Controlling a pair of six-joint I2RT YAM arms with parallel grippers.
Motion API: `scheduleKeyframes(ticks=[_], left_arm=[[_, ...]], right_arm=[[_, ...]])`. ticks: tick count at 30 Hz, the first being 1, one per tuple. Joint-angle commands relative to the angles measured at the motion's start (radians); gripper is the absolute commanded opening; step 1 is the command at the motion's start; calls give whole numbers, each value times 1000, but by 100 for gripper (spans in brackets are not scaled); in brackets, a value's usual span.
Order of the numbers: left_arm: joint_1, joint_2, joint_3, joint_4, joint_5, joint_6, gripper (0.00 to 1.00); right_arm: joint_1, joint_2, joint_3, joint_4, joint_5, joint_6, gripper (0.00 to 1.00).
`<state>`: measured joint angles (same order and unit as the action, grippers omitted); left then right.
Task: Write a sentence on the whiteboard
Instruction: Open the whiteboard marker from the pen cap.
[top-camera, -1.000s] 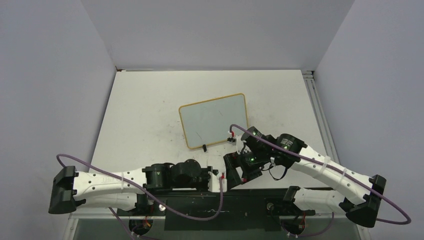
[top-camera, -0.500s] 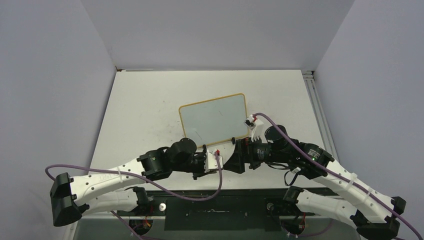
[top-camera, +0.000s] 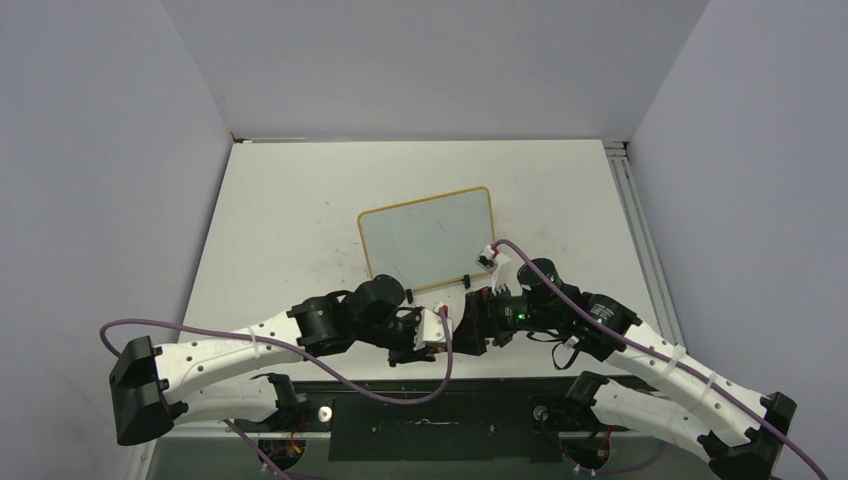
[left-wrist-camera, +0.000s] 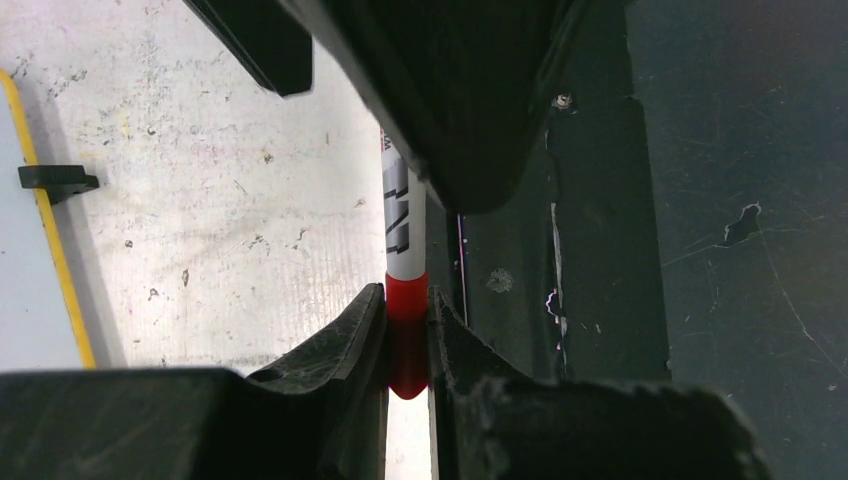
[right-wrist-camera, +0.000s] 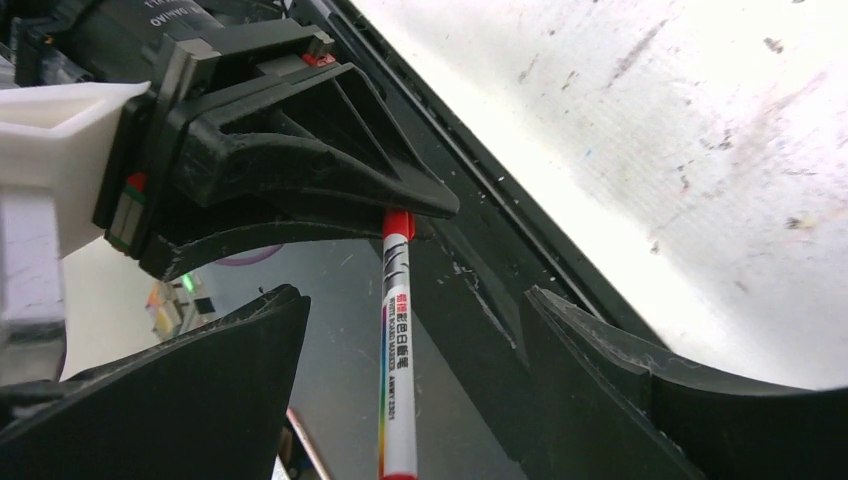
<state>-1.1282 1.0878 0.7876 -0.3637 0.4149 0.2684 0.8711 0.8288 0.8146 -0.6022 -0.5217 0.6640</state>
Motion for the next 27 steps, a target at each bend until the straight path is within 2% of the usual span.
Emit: scheduleKeyframes(ticks=[1, 2, 7, 14, 21, 24, 27], left_arm=[[7, 8, 57, 11, 44, -11, 0], [7, 11, 59, 8, 44, -11, 0], [9, 21, 66, 2, 33, -14, 0], [43, 39, 86, 1, 55, -21, 0], [41, 55, 94, -16, 68, -12, 0], [39, 51, 90, -13, 68, -9, 0], [35, 53, 86, -8, 70, -7, 0]], right_arm=[[-3, -12, -38, 146, -92, 41, 73], [-3, -19, -42, 154, -97, 47, 68], [1, -27, -58, 187, -120, 80, 55], [17, -60, -75, 159, -90, 95, 54], [37, -53, -76, 118, -26, 63, 45], [36, -46, -74, 127, -17, 58, 38], [37, -33, -72, 130, -8, 46, 27]])
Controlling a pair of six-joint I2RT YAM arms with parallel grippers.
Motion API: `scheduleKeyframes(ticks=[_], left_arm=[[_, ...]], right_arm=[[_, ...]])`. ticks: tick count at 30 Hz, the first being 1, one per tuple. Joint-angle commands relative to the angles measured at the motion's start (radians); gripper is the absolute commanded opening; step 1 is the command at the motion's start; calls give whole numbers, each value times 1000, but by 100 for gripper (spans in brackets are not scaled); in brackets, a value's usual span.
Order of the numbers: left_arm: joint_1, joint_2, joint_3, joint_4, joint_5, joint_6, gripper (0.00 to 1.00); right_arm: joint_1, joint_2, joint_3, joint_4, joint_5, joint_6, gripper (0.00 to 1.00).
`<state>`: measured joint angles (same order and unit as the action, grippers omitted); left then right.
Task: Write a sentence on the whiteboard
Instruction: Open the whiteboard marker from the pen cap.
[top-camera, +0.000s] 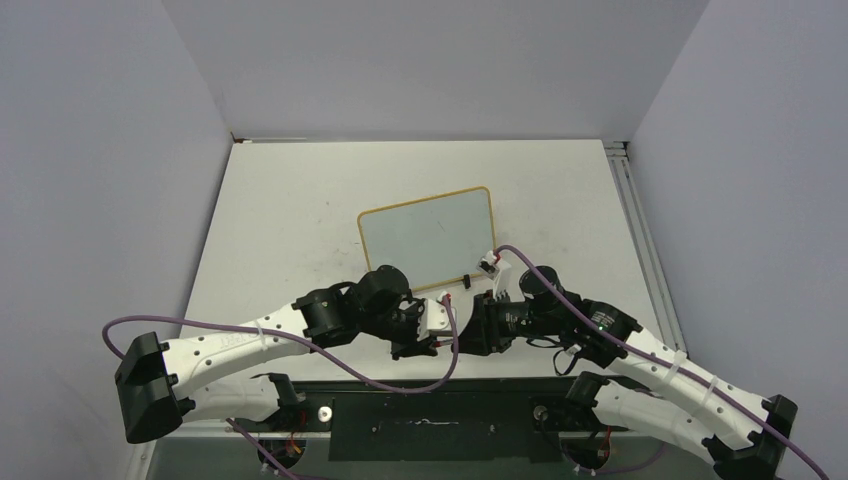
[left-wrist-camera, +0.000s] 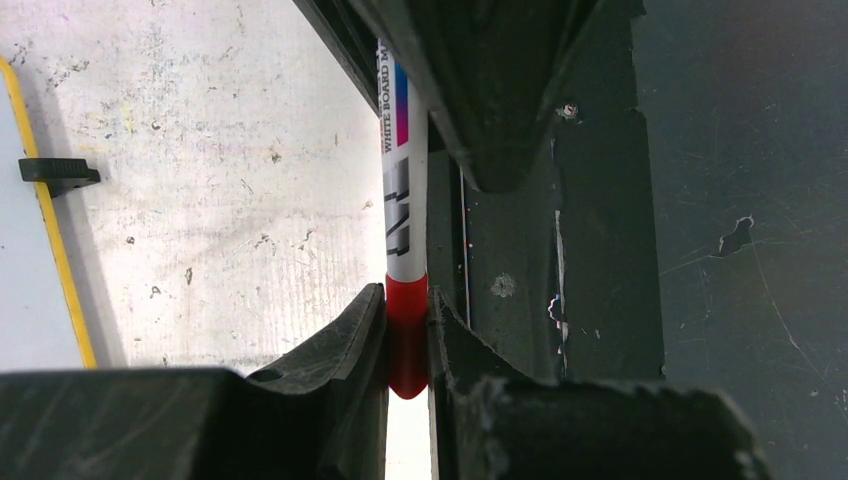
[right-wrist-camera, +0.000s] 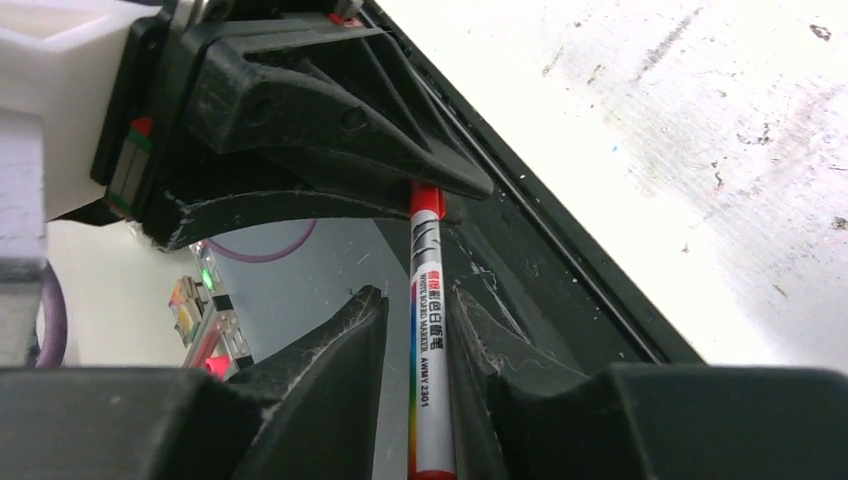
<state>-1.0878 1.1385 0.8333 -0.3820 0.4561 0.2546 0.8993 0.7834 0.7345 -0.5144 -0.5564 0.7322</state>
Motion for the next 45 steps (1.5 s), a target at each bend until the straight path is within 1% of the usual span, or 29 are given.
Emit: scheduleKeyframes(ticks=[1, 3, 4, 7, 15, 24, 33, 40, 45], left_arm=[[-11, 6, 43, 9, 29, 9, 0], [-20, 16, 49, -4, 31, 13, 0], [-24, 17, 50, -9, 28, 15, 0], [-39, 6, 32, 0, 9, 17, 0], [-34, -8, 8, 3, -41, 30, 0], [-34, -47, -39, 38, -87, 35, 0], [-34, -109, -96, 82, -131, 53, 0], [-24, -111, -125, 102, -186, 75, 0], [-2, -125, -137, 113, -197, 77, 0]], right_arm=[[9, 19, 9, 43, 27, -28, 21], [9, 28, 20, 27, 40, -43, 7], [9, 31, 31, 13, 50, -53, 6], [9, 14, 60, -18, 89, -83, 5], [2, -62, 123, -102, 176, -138, 5], [-5, -132, 168, -161, 219, -160, 5], [-6, -137, 265, -236, 242, -178, 5], [-3, -122, 349, -279, 247, -207, 5], [4, -120, 406, -316, 269, -218, 5]])
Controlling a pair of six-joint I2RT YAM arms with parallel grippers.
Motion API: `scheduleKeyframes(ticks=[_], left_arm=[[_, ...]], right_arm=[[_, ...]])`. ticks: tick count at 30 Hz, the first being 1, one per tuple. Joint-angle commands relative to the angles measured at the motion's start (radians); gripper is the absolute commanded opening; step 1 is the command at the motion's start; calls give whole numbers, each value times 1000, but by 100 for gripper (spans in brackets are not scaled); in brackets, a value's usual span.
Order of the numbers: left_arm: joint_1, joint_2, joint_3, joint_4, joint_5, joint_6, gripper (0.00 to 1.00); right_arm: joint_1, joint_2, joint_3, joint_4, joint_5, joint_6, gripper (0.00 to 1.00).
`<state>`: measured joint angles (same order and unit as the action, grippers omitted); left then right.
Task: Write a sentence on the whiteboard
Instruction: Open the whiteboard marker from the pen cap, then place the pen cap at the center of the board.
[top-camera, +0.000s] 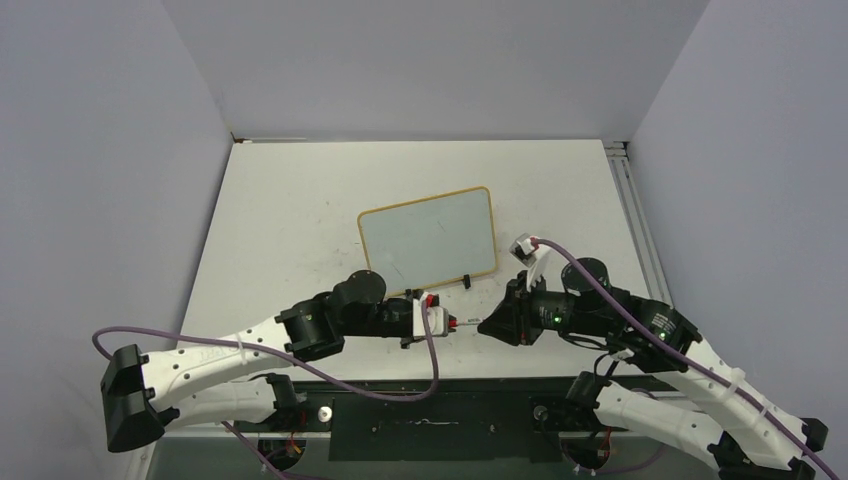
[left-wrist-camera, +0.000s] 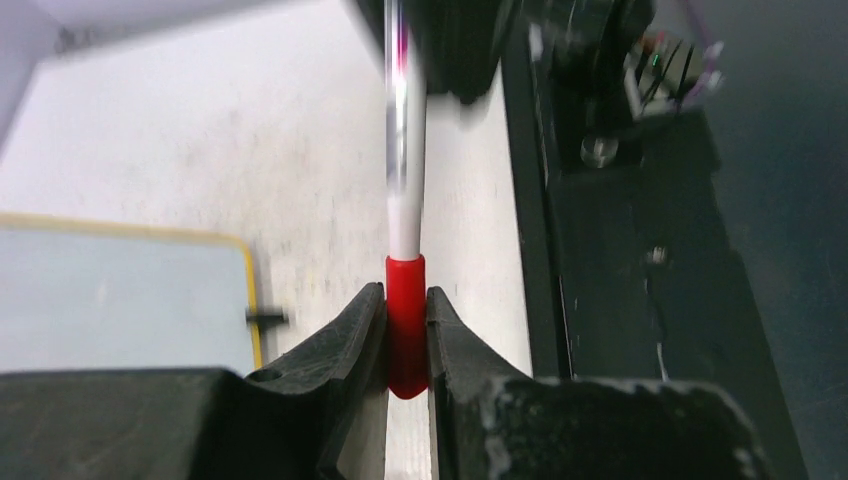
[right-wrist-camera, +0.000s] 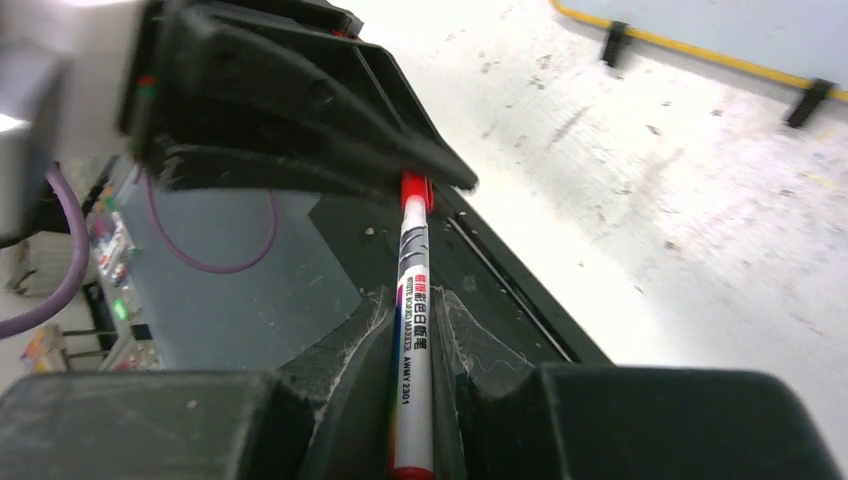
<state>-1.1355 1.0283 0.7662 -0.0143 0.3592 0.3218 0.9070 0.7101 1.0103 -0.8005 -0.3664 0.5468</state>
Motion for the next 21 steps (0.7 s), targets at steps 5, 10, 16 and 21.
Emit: scheduleKeyframes(ticks=[5, 10, 16, 21], left_arm=[[51, -39, -88, -231, -113, 13, 0], [67, -48, -77, -234, -113, 2, 0], [141, -100, -66, -217, -62, -57, 0], [257, -158, -51, -191, -64, -172, 0]], right_arm=[[27, -46, 172, -72, 118, -25, 5], [92, -61, 215, -134, 214, -3, 5], [161, -68, 254, -187, 347, 18, 5], [165, -4, 246, -240, 486, 25, 5]])
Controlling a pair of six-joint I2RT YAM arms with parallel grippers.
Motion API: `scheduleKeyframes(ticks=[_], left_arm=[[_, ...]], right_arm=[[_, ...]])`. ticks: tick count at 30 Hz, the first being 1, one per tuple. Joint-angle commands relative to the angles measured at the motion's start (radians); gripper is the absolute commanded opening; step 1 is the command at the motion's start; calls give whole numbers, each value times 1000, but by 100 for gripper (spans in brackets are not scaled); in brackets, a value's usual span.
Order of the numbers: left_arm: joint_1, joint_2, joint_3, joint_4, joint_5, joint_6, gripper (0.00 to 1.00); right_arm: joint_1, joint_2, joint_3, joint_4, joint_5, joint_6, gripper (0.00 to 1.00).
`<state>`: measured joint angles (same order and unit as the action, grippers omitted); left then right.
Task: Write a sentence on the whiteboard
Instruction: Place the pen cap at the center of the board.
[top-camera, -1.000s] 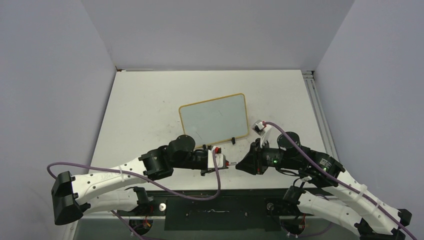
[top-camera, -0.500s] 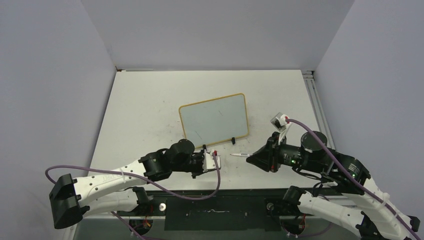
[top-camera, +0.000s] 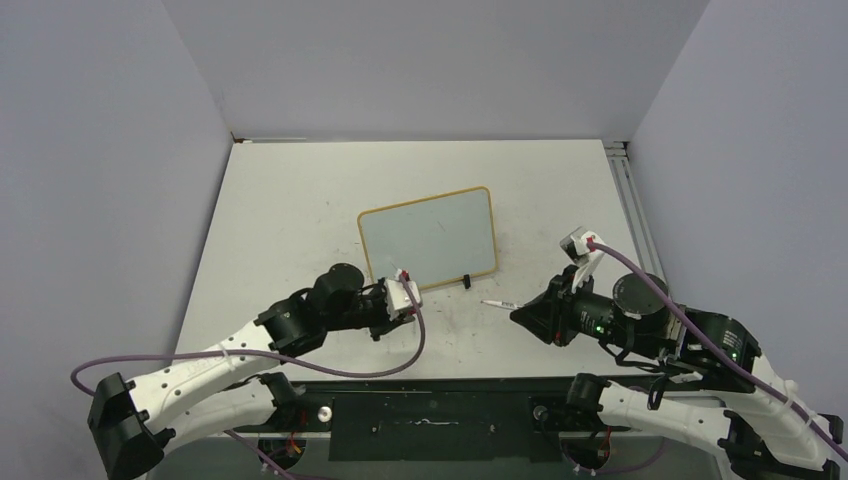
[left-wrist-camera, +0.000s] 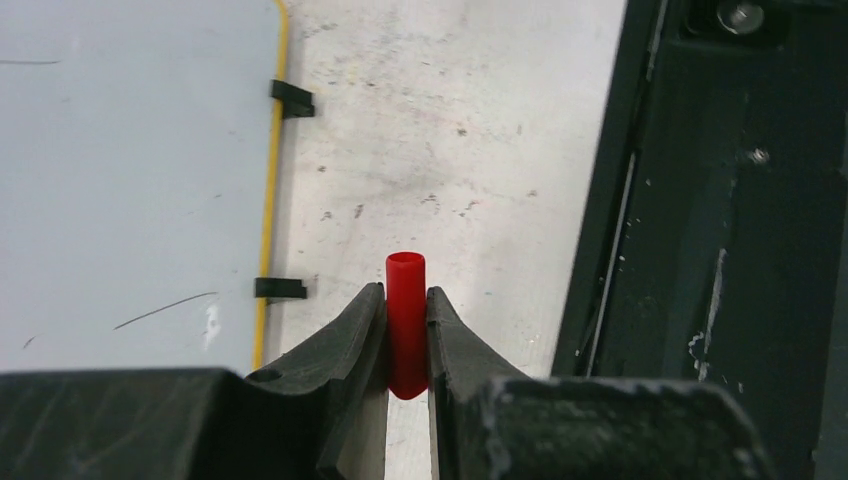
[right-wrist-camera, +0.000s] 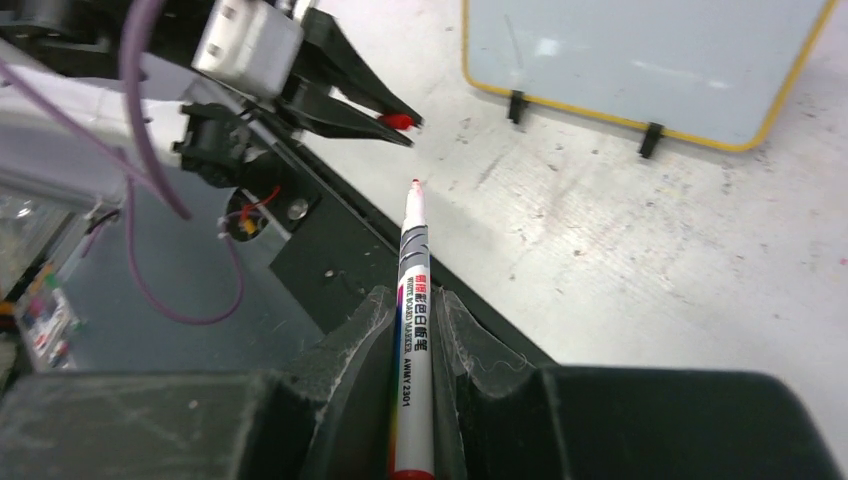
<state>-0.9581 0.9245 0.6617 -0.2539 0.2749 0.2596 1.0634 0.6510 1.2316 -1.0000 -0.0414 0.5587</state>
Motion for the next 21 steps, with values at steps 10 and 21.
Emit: scheduleKeyframes(ticks=[10, 21], left_arm=[[497, -134, 47, 39, -18, -488, 0], [816, -14, 14, -102, -187, -569, 2]], right_arm=[[6, 150, -125, 224, 391, 7, 5], [-527, 205, -373, 649, -186, -74, 5]])
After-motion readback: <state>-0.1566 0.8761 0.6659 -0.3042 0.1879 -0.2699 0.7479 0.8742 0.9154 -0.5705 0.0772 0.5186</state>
